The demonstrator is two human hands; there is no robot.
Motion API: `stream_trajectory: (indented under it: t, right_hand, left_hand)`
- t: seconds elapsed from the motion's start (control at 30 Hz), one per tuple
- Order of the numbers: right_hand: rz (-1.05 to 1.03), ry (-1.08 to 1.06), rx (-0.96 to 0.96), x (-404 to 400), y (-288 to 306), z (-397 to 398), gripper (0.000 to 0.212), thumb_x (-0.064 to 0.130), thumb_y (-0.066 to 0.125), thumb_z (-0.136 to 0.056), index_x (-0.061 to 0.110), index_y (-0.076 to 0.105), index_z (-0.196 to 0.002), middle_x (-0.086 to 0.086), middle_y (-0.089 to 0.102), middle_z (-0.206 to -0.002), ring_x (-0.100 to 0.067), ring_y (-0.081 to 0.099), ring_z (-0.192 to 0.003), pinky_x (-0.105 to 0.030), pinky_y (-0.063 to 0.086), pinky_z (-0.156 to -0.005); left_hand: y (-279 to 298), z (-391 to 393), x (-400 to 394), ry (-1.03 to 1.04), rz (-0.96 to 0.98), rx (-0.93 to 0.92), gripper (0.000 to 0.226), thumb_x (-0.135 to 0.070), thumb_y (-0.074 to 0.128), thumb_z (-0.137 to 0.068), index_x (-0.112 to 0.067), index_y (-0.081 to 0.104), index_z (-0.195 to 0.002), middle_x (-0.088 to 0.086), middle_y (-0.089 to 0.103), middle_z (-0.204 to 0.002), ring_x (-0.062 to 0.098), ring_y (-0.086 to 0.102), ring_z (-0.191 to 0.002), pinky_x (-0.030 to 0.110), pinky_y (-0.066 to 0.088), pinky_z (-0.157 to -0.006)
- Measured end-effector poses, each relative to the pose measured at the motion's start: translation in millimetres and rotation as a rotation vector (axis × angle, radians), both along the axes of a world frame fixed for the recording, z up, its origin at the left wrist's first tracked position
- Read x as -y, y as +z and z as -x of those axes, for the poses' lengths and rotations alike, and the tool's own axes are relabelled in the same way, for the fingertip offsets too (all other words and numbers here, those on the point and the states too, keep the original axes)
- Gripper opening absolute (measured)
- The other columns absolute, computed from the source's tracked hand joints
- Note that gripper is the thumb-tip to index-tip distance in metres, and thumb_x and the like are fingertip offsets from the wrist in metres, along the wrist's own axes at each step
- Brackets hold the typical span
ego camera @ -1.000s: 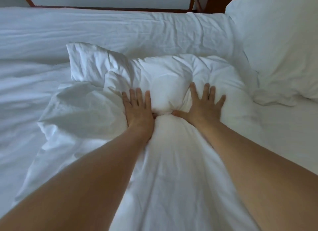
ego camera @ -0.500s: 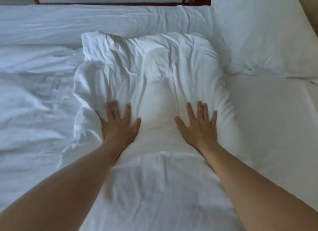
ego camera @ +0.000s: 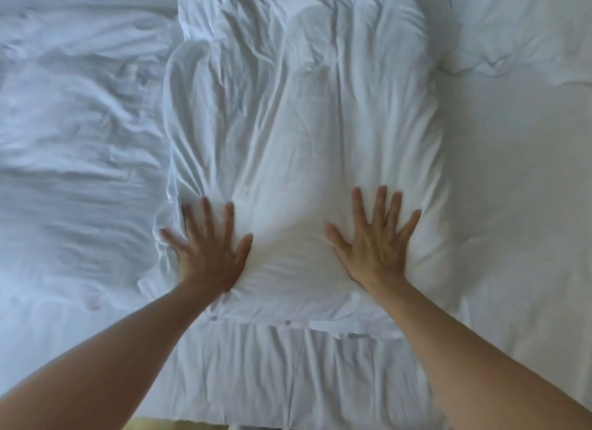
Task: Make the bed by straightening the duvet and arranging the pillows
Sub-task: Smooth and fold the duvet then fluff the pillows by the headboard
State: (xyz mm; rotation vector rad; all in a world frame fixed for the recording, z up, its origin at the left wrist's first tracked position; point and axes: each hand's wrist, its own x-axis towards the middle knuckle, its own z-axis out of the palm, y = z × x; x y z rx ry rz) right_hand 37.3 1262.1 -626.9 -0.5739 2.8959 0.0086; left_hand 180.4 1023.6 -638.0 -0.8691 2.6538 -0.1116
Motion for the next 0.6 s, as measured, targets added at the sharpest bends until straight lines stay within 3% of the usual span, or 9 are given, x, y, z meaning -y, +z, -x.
stream_trajectory:
  t: [0.13,0.37,0.6]
  right_hand:
    - [-0.013,0.013,0.033,4.7,-18.0,6.4,0.088,0.083,0.000,-0.085,0.032,-0.010,-0.157,-0.017,-0.011,-0.164,-0.039,-0.016,-0.150,-0.072,-0.006,-0.110]
    - [-0.088,0.024,0.135,14.4,-33.4,20.6,0.092,0.089,-0.006,-0.076,0.039,-0.023,-0.151,-0.014,-0.028,-0.160,-0.037,-0.029,-0.146,-0.078,-0.009,-0.103]
    - [-0.176,-0.055,0.340,27.6,-7.3,34.4,0.098,0.094,0.017,-0.072,0.047,-0.018,-0.151,-0.007,-0.030,-0.160,-0.038,-0.027,-0.146,-0.084,0.001,-0.100]
  left_hand:
    - [-14.6,10.6,-2.3,0.057,0.008,0.051,0.079,-0.070,-0.003,-0.086,-0.031,-0.018,-0.153,0.015,-0.021,-0.162,0.047,-0.020,-0.145,0.081,0.006,-0.102]
    - [-22.2,27.1,-9.3,0.076,0.058,0.153,0.077,-0.069,-0.007,-0.088,-0.025,-0.031,-0.146,0.022,-0.028,-0.158,0.050,-0.022,-0.143,0.076,0.004,-0.108]
    - [-12.9,27.9,-5.3,0.051,-0.020,0.136,0.080,-0.070,-0.006,-0.087,-0.026,-0.028,-0.150,0.020,-0.029,-0.158,0.050,-0.024,-0.142,0.075,0.003,-0.108]
